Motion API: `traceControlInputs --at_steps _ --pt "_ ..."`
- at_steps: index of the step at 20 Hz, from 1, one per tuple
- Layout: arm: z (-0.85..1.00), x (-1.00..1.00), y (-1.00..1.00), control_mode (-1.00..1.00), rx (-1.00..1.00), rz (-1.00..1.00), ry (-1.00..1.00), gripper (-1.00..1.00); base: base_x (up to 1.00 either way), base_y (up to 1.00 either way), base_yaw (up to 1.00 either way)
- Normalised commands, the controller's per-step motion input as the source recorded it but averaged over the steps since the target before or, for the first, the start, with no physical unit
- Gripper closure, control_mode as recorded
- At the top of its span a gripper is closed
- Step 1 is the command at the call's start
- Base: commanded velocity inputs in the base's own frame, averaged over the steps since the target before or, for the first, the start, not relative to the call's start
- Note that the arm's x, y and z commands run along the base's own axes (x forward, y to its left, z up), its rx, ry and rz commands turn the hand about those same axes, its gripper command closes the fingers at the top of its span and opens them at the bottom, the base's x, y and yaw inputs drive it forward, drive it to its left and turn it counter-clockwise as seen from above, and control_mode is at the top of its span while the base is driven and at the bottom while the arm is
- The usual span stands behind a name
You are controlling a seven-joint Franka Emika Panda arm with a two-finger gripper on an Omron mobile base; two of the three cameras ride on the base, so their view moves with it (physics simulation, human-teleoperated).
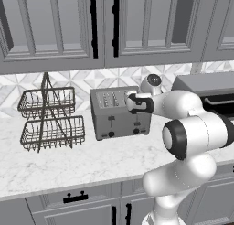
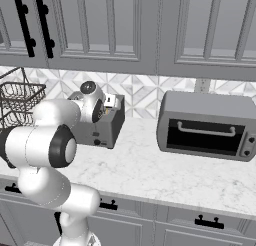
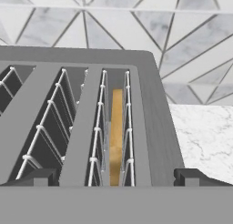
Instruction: Start the toaster. Once the lever pops up, take the bread to the plate on the dining counter.
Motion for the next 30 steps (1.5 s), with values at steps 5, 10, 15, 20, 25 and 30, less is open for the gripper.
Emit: traceControlInputs --at_steps 5,10,15,20,25,30 --pt "0.00 0.00 0.00 -1.00 0.00 0.00 0.00 -1.00 0.00 0.00 0.00" --pt "0.00 0.00 0.00 -1.00 0.00 0.00 0.00 -1.00 0.00 0.00 0.00" --pt "0.00 0.00 0.00 -1.00 0.00 0.00 0.00 -1.00 0.00 0.00 0.00" --pt "0.00 0.00 0.00 -1.00 0.00 0.00 0.00 -1.00 0.00 0.00 0.00" --pt "0.00 0.00 0.00 -1.00 0.00 0.00 0.00 -1.00 0.00 0.00 0.00" --pt "0.00 0.00 0.00 -1.00 0.00 0.00 0.00 -1.00 0.00 0.00 0.00"
